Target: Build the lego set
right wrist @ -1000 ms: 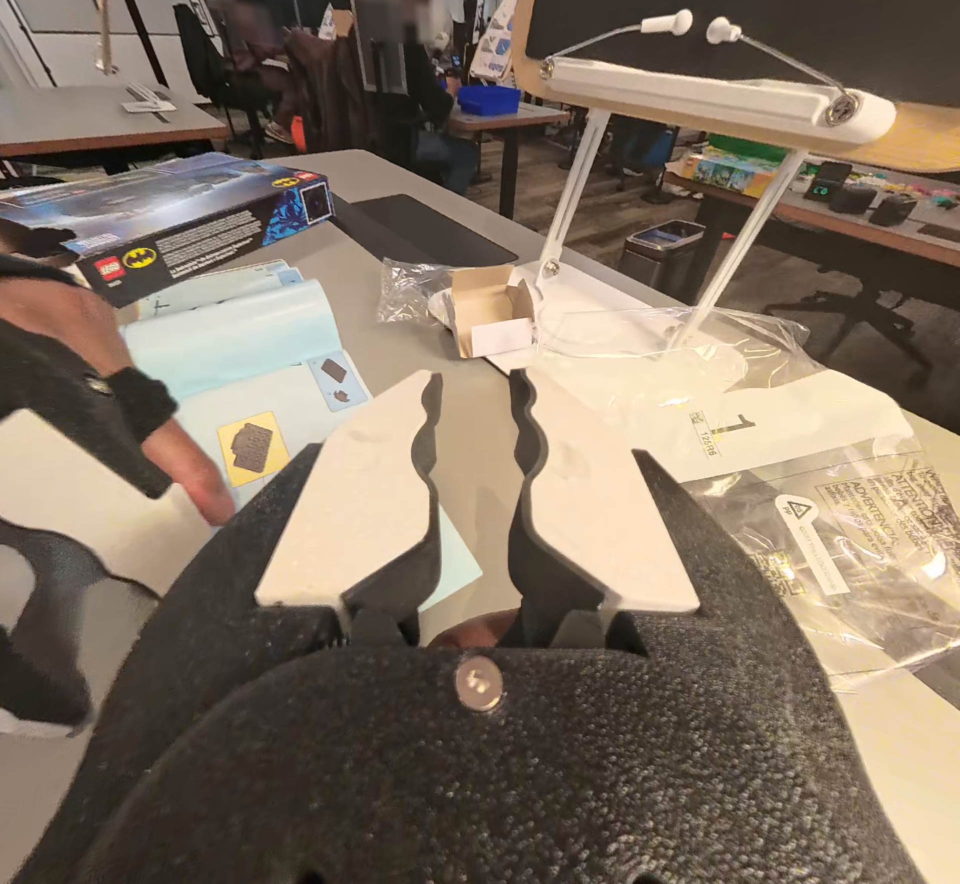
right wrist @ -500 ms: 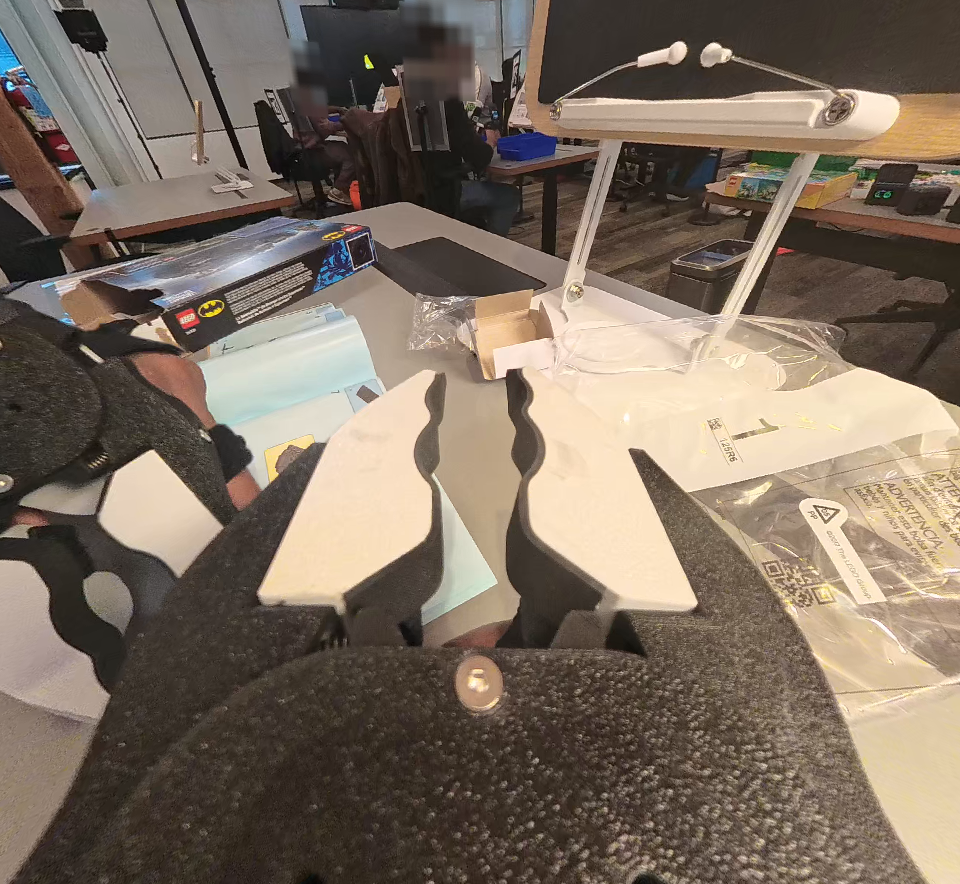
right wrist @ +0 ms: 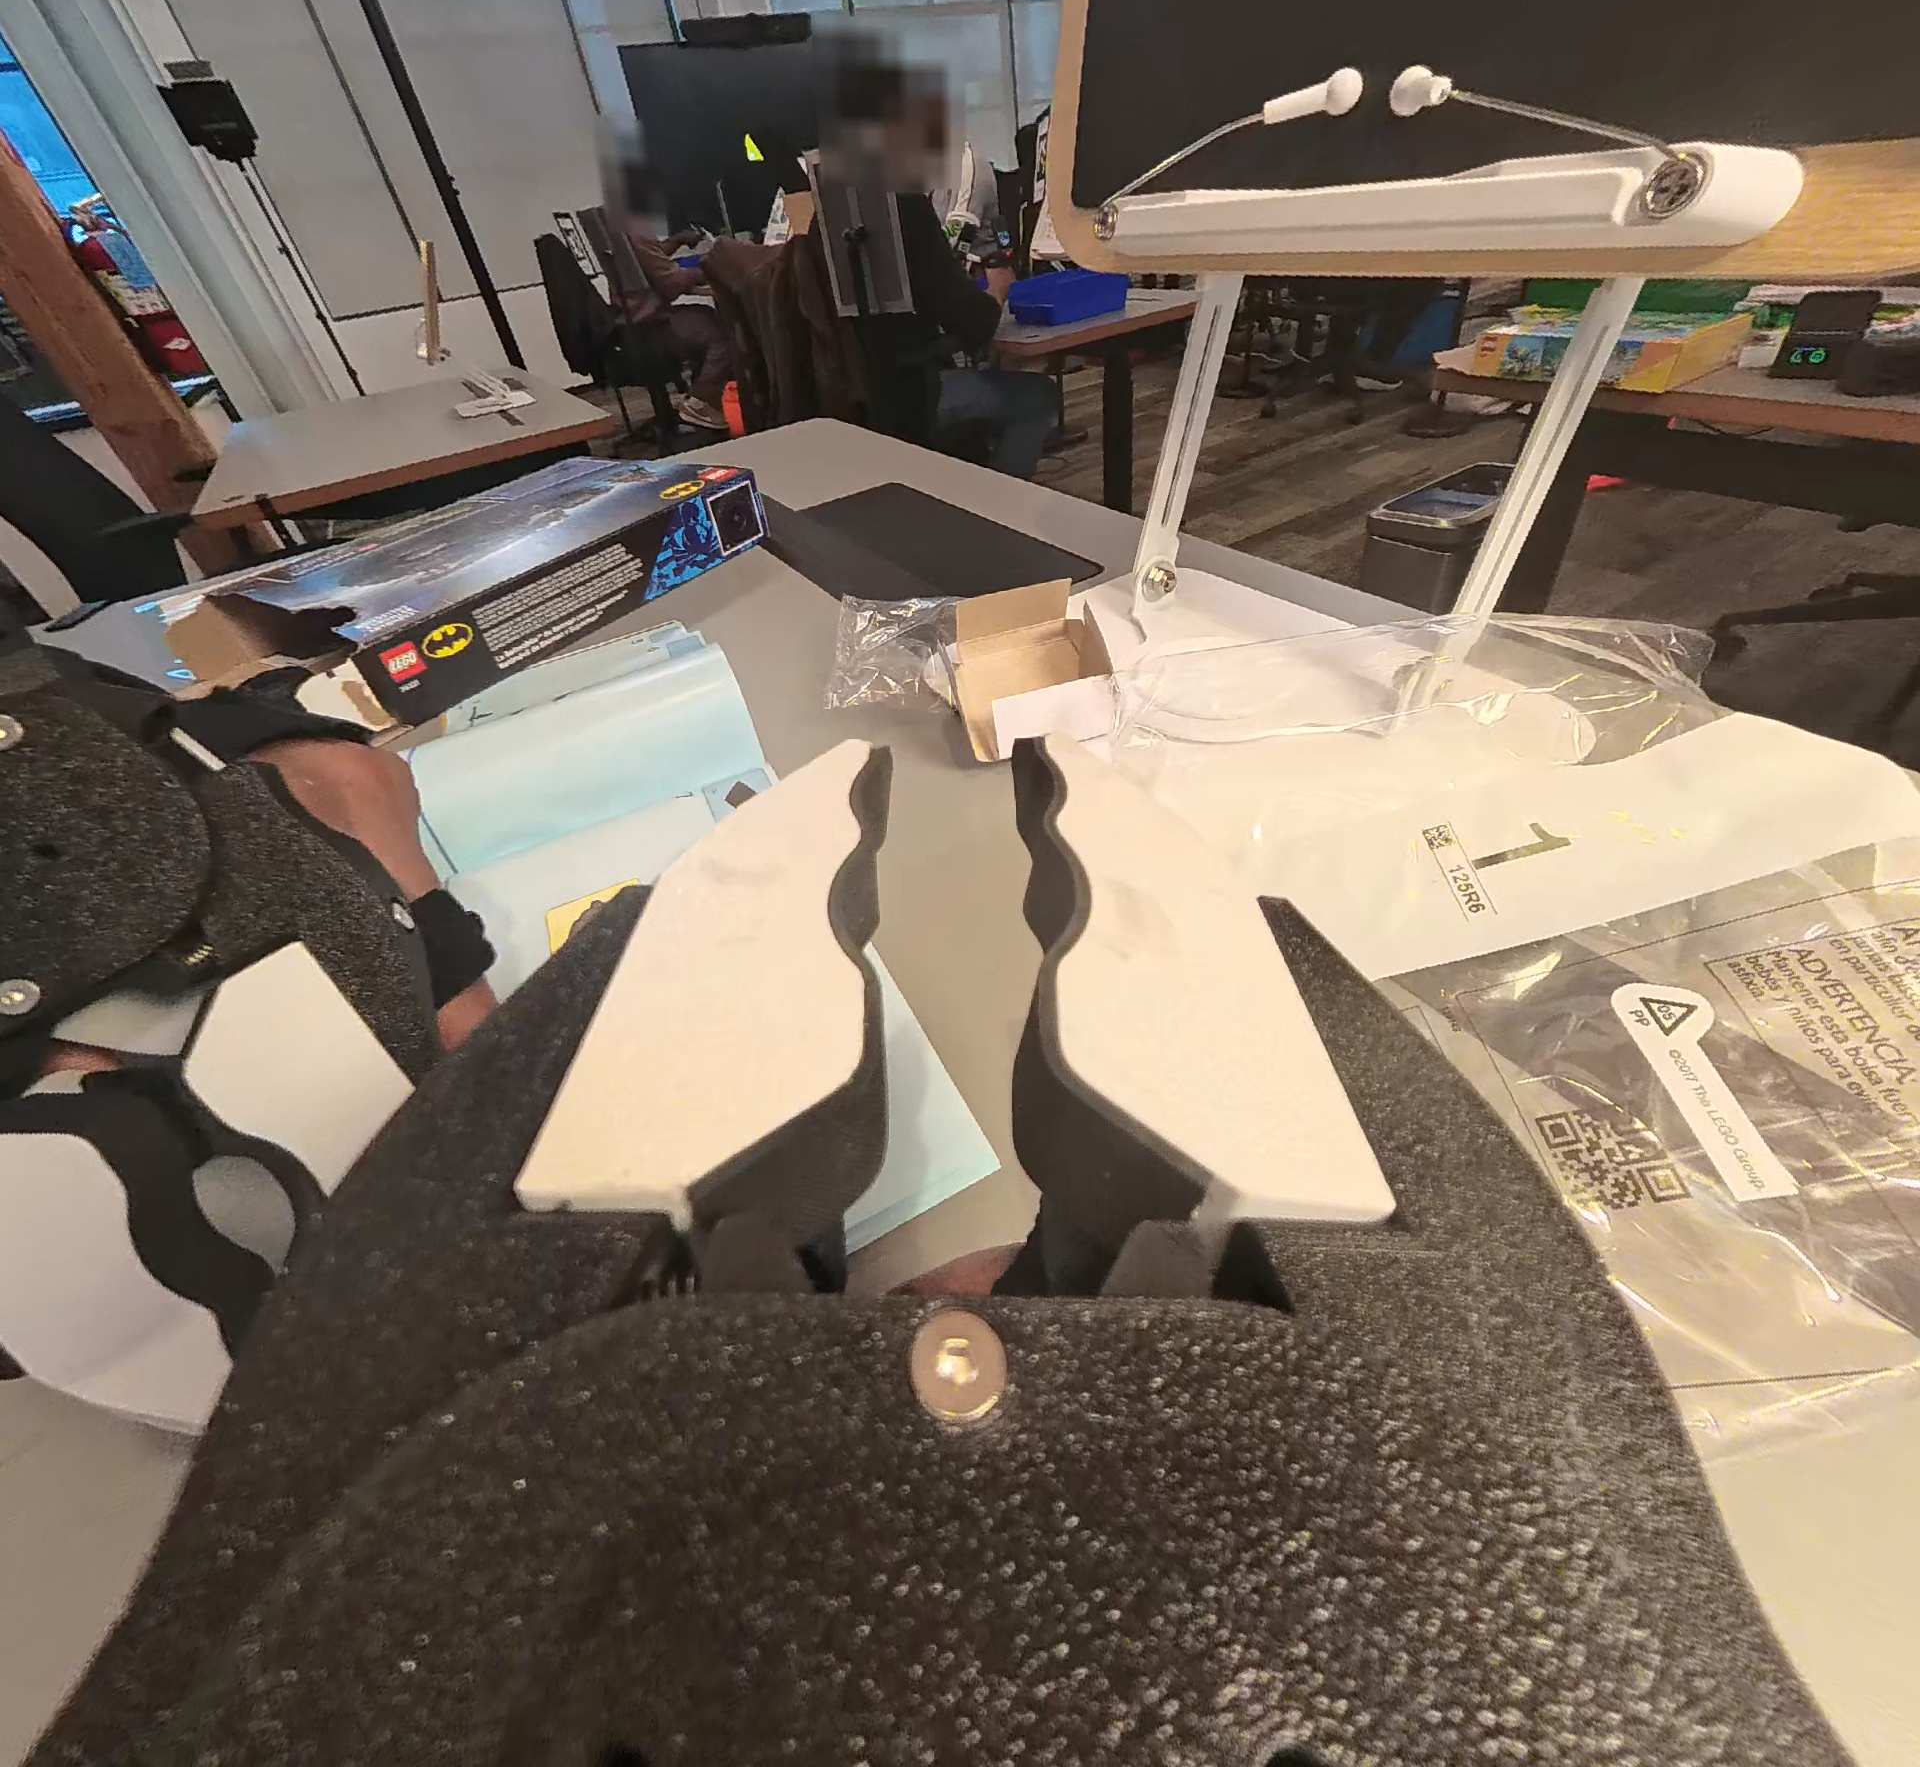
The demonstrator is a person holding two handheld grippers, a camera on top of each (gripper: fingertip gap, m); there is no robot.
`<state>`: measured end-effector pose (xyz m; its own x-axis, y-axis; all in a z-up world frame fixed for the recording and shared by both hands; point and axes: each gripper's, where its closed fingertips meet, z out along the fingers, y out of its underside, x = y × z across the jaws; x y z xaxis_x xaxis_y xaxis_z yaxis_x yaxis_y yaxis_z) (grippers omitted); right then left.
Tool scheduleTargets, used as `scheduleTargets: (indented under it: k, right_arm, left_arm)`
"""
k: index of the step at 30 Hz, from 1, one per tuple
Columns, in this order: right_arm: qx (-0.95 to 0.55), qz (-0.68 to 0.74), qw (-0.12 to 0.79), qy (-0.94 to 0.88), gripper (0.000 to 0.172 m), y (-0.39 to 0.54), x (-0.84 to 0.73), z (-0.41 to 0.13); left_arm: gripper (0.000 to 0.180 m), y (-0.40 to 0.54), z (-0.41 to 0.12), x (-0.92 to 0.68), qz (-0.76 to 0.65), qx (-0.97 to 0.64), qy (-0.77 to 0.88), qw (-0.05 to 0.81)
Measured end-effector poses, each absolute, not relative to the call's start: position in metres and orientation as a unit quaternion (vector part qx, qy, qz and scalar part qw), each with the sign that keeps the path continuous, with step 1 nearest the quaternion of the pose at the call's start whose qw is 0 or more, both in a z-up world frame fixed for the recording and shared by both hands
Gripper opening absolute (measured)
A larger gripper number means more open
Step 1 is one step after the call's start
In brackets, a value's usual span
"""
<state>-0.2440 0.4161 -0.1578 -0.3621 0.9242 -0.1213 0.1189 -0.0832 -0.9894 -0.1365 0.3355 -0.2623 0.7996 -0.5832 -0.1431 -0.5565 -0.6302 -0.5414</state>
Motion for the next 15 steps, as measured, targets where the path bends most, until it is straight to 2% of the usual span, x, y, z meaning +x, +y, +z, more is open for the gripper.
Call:
scheduleTargets:
  k: [15]
  right_arm:
    - [-0.445, 0.586, 0.347, -0.582, 0.024, 0.4160, -0.2432, -0.1569]
  left_arm:
    - [0.016, 0.3338, -0.2621, -0.1370, -0.007, -0.903, 0.321, 0.284]
